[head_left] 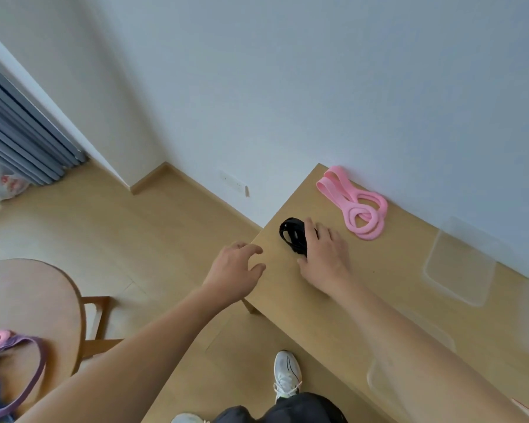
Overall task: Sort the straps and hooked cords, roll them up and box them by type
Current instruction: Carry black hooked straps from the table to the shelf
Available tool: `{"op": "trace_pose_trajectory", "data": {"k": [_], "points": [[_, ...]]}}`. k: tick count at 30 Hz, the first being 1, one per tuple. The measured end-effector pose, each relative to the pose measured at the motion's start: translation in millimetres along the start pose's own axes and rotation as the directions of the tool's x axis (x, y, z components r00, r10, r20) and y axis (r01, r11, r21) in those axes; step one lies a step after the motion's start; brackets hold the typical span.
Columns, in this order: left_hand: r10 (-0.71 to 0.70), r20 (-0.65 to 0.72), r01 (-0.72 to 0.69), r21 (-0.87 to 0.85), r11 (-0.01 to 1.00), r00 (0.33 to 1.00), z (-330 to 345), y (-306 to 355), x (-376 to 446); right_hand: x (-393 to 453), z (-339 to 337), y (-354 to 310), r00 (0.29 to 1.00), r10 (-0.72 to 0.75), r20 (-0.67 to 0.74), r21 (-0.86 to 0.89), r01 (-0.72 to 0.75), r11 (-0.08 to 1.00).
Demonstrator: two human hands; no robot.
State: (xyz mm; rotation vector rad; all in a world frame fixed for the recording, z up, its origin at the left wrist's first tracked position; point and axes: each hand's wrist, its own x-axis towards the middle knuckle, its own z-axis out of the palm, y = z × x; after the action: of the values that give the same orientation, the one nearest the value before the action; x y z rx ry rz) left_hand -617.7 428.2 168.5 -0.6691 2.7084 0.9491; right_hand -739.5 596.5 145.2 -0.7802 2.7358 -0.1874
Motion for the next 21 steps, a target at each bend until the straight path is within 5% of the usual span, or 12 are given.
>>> {"op": "trace_pose_trajectory", "data": {"k": [7, 15, 21], "points": [[0.017, -0.109, -0.02, -0.02, 1.0, 0.994, -22.1, -48.8, -29.6, -37.7, 17.5, -60.6, 0.937, -0.192, -0.293, 0.047, 0.214, 0.976], [-0.245, -0.259, 0.224, -0.11, 0.968, 0.934, -65.2, -177.7, -135.9, -64.0, 62.9, -213.5, 0.874, -0.484, -0.045, 0.045, 0.486, 0.873], [-0.533, -0.365, 0.476, -0.24, 0.846, 0.763, -88.4, -288.4, -252.4, -100.4, 103.3, -348.2, 0.743, -0.662, 0.102, 0.046, 0.661, 0.749]]}}
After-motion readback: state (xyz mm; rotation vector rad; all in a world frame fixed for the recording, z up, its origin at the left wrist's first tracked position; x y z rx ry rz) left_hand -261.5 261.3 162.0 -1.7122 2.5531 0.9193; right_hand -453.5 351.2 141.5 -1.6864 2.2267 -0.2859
